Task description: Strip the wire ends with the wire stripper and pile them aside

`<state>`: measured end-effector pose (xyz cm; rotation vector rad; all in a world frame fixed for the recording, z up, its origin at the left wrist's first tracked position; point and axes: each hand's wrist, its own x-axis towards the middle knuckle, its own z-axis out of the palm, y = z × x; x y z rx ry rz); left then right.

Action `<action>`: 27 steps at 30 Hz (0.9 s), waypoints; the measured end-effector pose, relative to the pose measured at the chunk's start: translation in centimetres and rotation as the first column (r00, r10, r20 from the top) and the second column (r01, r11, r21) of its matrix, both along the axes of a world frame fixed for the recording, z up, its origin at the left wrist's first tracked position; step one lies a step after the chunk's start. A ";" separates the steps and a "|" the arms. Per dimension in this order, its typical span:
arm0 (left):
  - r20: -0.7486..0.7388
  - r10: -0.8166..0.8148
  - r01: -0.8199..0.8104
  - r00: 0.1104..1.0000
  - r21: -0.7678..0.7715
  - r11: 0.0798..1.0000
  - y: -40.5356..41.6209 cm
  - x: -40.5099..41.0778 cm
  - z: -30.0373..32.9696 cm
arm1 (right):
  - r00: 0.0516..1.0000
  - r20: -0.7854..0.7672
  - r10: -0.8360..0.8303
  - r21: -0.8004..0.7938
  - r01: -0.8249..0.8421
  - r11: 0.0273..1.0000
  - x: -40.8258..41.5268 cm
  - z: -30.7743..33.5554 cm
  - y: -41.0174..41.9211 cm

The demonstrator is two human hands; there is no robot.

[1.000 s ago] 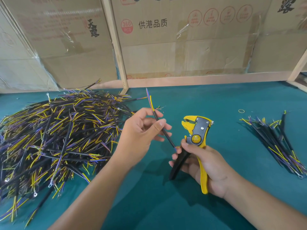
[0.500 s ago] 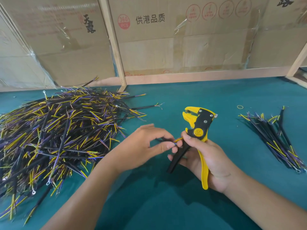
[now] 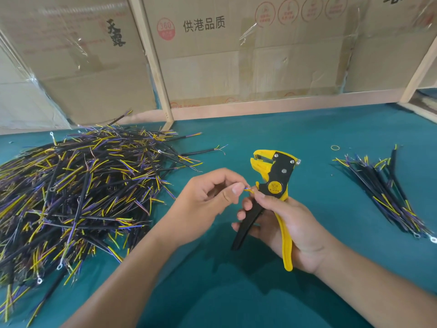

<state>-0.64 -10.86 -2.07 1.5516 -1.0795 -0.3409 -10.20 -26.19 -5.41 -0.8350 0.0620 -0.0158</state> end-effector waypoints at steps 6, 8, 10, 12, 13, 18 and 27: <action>-0.110 -0.012 0.011 0.994 -0.010 1.000 0.1 -0.1 0.2 | 1.000 -0.005 0.008 0.007 -0.008 1.000 0.0 0.0 0.1; -0.146 -0.043 0.042 0.988 -0.010 0.999 0.1 -0.1 0.1 | 1.000 -0.009 0.005 -0.005 -0.005 1.000 0.0 0.2 0.2; -0.193 -0.077 0.076 0.978 -0.013 0.997 0.1 0.0 0.0 | 1.000 -0.011 0.005 -0.017 -0.005 1.000 0.0 0.2 0.3; -0.238 -0.111 0.110 0.965 -0.018 0.994 0.2 0.0 -0.1 | 1.000 -0.016 0.006 -0.034 -0.007 0.999 0.0 0.3 0.3; -0.258 -0.125 0.125 0.958 -0.019 0.992 0.2 0.0 -0.1 | 1.000 -0.020 0.008 -0.044 -0.009 0.999 0.0 0.3 0.4; -0.348 -0.142 0.139 0.927 -0.034 0.990 0.2 0.0 -0.3 | 0.999 -0.041 0.008 -0.081 -0.012 0.997 -0.1 0.2 0.5; -0.384 -0.088 0.070 0.919 -0.060 0.996 -0.4 0.1 -1.2 | 0.997 -0.077 -0.013 -0.053 0.009 0.999 -0.1 0.1 0.4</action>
